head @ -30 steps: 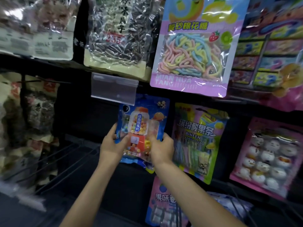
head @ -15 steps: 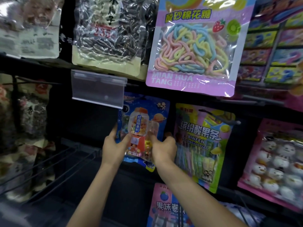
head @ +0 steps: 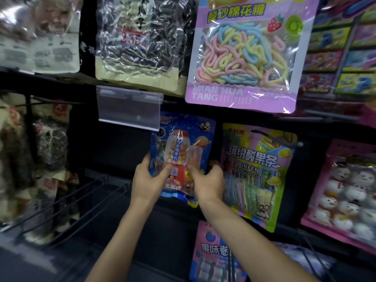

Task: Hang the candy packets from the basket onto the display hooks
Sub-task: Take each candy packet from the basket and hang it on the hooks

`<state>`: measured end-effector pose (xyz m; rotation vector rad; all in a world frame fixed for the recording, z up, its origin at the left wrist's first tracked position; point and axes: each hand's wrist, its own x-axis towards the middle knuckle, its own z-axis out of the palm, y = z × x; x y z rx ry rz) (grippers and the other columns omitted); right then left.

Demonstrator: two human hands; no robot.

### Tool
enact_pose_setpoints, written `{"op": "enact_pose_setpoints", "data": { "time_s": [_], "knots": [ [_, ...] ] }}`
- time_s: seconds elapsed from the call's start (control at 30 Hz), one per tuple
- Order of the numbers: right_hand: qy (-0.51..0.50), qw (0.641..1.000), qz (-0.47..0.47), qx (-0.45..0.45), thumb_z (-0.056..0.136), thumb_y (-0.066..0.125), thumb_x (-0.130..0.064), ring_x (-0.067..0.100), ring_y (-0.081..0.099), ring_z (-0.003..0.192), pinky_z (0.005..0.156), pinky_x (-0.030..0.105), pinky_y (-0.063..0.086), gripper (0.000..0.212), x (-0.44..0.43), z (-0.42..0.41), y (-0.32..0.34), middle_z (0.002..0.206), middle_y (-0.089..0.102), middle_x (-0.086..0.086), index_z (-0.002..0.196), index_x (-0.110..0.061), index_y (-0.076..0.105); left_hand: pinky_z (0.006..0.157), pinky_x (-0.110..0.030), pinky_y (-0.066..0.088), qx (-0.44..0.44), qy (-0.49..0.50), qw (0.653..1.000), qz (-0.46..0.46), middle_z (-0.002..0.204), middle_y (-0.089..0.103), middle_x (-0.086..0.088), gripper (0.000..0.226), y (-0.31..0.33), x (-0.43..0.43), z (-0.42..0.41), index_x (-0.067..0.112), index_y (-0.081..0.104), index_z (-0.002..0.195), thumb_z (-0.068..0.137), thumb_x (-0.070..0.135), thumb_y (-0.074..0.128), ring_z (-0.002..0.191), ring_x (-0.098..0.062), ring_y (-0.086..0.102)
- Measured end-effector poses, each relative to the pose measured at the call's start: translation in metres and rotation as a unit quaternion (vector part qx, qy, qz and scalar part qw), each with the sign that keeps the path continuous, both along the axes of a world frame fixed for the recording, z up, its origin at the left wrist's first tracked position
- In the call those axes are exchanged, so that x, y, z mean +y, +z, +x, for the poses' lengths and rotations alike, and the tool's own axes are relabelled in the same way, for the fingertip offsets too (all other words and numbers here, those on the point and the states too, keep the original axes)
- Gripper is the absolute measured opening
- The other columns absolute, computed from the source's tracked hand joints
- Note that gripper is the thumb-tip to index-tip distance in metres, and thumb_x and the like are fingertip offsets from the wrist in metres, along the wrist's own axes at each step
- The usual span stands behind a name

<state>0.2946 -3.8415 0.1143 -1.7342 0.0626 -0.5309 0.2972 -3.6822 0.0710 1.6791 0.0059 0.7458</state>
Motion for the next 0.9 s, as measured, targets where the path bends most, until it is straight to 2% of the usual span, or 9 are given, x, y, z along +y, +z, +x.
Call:
{"op": "enact_pose_setpoints", "data": {
  "time_s": [0.07,0.13,0.2,0.33,0.47,0.57,0.63,0.77,0.9],
  "knots": [
    [-0.001,1.0,-0.001,0.001,0.088,0.083,-0.039,0.03,0.063,0.124,0.089,0.03,0.047,0.073,0.001,-0.006,0.003,0.137,0.064,0.011,0.146,-0.008,0.051,0.096,-0.046,0.059,0.002,0.001,1.0,0.019,0.128,0.065,0.004,0.078,0.002,0.0,-0.004,0.047,0.052,0.141,0.071,0.071,0.076,0.116,-0.012,0.066],
    [-0.009,1.0,-0.005,0.01,0.088,0.083,-0.038,0.031,0.062,0.126,0.09,0.031,0.047,0.072,0.001,-0.01,0.005,0.139,0.064,0.01,0.145,-0.007,0.052,0.097,-0.044,0.058,0.017,0.004,0.999,0.039,0.131,0.061,0.003,0.088,0.003,0.0,-0.008,0.039,0.049,0.147,0.07,0.073,0.075,0.117,-0.012,0.064],
    [-0.018,0.999,-0.019,0.021,0.088,0.083,-0.038,0.029,0.065,0.118,0.086,0.03,0.048,0.066,0.0,-0.015,0.006,0.133,0.067,0.01,0.14,-0.008,0.055,0.096,-0.044,0.058,0.029,0.007,0.998,0.053,0.131,0.061,0.004,0.09,0.003,0.0,-0.011,0.038,0.048,0.148,0.072,0.076,0.076,0.116,-0.011,0.064],
    [-0.026,0.998,-0.037,0.038,0.088,0.083,-0.033,0.023,0.067,0.099,0.078,0.028,0.047,0.053,-0.002,-0.025,0.009,0.117,0.07,0.003,0.13,-0.012,0.058,0.098,-0.045,0.055,0.057,0.032,0.991,0.114,0.139,0.051,-0.001,0.086,0.007,-0.004,-0.028,0.038,0.039,0.154,0.081,0.06,0.079,0.125,-0.016,0.053],
    [-0.029,0.997,-0.05,0.058,0.086,0.085,-0.03,0.024,0.072,0.09,0.079,0.039,0.061,0.045,-0.005,-0.035,0.009,0.102,0.071,0.002,0.118,-0.015,0.058,0.097,-0.045,0.054,0.096,0.067,0.973,0.2,0.154,0.038,-0.004,0.098,0.008,-0.007,-0.052,0.03,0.018,0.165,0.088,0.054,0.075,0.134,-0.024,0.05],
    [-0.031,0.994,-0.086,0.06,0.088,0.083,-0.031,0.01,0.062,0.078,0.062,0.026,0.046,0.041,-0.009,-0.047,0.01,0.092,0.061,-0.006,0.116,-0.018,0.056,0.093,-0.042,0.057,0.09,0.073,0.96,0.254,0.149,0.041,-0.003,0.096,0.007,-0.007,-0.069,0.029,0.02,0.164,0.089,0.051,0.075,0.127,-0.023,0.053],
    [-0.028,0.992,-0.108,0.066,0.089,0.082,-0.033,0.012,0.059,0.083,0.062,0.025,0.04,0.045,-0.013,-0.061,0.011,0.1,0.061,-0.006,0.123,-0.02,0.056,0.09,-0.04,0.057,0.083,0.076,0.946,0.303,0.143,0.045,-0.002,0.092,0.008,-0.007,-0.086,0.032,0.025,0.162,0.087,0.052,0.075,0.121,-0.023,0.056],
    [-0.002,0.985,-0.163,0.06,0.092,0.078,-0.036,0.014,0.059,0.104,0.076,0.027,0.047,0.053,-0.026,-0.103,0.012,0.13,0.06,-0.003,0.137,-0.025,0.052,0.1,-0.041,0.052,0.086,0.088,0.911,0.394,0.146,0.045,-0.001,0.086,0.01,-0.009,-0.122,0.038,0.027,0.161,0.088,0.059,0.069,0.131,-0.026,0.052],
    [0.042,0.952,-0.302,0.018,0.096,0.072,-0.028,0.016,0.054,0.127,0.094,0.026,0.046,0.062,-0.056,-0.163,0.025,0.146,0.05,-0.004,0.151,-0.027,0.044,0.101,-0.042,0.051,0.062,0.072,0.901,0.423,0.151,0.043,0.007,0.078,0.021,-0.023,-0.168,0.042,0.031,0.159,0.091,0.062,0.064,0.14,-0.021,0.044]
  ]
}}
